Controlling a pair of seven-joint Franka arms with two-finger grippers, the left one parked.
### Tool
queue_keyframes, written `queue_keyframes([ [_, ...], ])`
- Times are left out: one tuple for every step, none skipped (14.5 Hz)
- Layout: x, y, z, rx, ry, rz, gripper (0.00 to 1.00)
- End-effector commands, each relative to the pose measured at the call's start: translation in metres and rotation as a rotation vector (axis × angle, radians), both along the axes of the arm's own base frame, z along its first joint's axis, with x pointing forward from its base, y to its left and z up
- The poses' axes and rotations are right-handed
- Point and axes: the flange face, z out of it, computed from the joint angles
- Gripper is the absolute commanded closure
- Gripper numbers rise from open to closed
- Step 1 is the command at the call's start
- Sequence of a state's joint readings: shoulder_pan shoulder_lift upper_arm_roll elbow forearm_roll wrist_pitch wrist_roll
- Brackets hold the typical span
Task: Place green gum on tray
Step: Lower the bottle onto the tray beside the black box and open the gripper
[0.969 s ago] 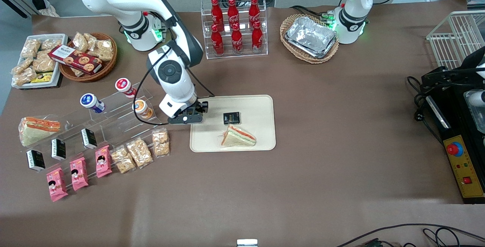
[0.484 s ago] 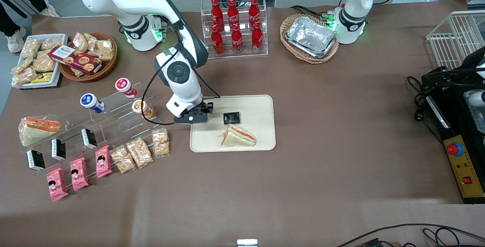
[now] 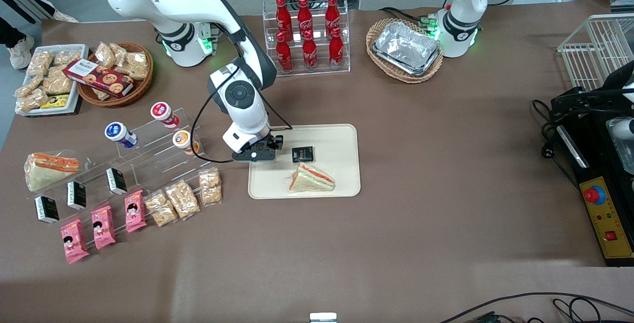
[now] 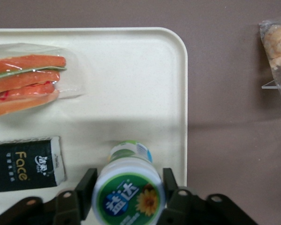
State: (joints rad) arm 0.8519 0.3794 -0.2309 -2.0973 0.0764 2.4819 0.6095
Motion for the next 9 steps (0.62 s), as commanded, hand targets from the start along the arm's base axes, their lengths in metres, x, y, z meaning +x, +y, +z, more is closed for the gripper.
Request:
queue_keyframes([
  [0.004,0.002,0.004,0.017,-0.015,-0.026,0.01],
  [0.004,0.001,0.006,0.019,-0.017,-0.028,0.01],
  [0.007,0.0,0.012,0.026,-0.023,-0.031,0.01],
  [0.013,-0.006,0.022,0.034,-0.032,-0.035,0.01],
  [0.019,-0.014,0.037,0.05,-0.046,-0.043,0.01],
  [0.027,-0.028,0.053,0.057,-0.051,-0.066,0.01],
  [0.032,-0.042,0.069,0.059,-0.043,-0.084,0.0],
  [0.037,-0.056,0.088,0.065,-0.039,-0.079,0.0],
  [0.043,-0.075,0.103,0.069,-0.033,-0.058,0.0],
])
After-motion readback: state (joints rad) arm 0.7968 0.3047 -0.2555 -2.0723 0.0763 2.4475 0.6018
